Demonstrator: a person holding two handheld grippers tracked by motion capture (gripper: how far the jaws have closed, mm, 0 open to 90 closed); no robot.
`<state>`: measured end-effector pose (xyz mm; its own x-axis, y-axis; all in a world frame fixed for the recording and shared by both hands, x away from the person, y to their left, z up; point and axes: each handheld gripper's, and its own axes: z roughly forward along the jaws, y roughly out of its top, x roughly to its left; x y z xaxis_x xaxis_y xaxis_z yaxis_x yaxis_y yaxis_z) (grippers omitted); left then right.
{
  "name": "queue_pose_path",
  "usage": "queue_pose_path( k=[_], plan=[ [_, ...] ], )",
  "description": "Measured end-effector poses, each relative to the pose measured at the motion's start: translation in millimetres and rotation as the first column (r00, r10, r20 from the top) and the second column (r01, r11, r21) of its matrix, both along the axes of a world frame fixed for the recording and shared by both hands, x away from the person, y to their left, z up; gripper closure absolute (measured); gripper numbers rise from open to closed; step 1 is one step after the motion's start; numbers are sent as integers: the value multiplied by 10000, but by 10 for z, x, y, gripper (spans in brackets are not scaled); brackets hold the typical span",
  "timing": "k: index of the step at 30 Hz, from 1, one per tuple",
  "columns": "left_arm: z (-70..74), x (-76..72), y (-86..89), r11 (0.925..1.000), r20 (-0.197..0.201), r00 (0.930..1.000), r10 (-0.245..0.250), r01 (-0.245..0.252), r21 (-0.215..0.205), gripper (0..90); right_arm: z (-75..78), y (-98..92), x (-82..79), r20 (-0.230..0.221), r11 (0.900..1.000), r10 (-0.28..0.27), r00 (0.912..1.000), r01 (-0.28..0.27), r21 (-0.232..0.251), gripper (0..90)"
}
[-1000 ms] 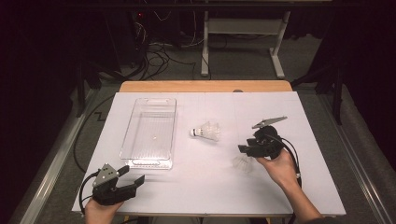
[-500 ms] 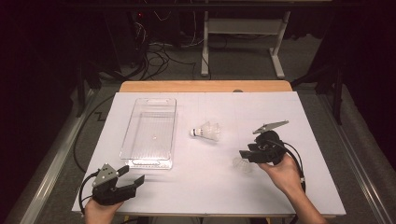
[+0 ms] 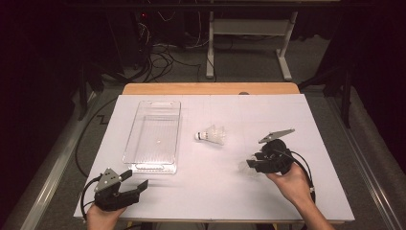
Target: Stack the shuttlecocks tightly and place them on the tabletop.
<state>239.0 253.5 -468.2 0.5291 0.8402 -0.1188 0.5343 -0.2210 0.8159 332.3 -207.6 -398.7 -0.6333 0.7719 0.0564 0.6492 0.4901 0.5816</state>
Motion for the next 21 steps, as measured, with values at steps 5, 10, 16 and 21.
queue_pose_path(
  k=[5, 10, 16, 21],
  plan=[
    [0, 1, 0, 10000, -9, 10000, -3, 3, 0, 290, -22, 14, -7, 38, 9998, 8, 10000, -8, -189, 568],
    [1, -1, 2, 10000, -3, 10000, -4, 4, -18, 290, -44, 31, 2, 43, 9996, 20, 10000, -18, -284, 574],
    [2, -2, 4, 10000, 1, 10000, -1, 1, -34, 290, -66, 47, 14, 55, 9991, -13, 10000, 15, -434, 580],
    [1, -2, 0, 10000, -1, 10000, -21, 21, -14, 289, -87, 40, 19, 61, 9986, -81, 9999, 84, -513, 588]
  ],
)
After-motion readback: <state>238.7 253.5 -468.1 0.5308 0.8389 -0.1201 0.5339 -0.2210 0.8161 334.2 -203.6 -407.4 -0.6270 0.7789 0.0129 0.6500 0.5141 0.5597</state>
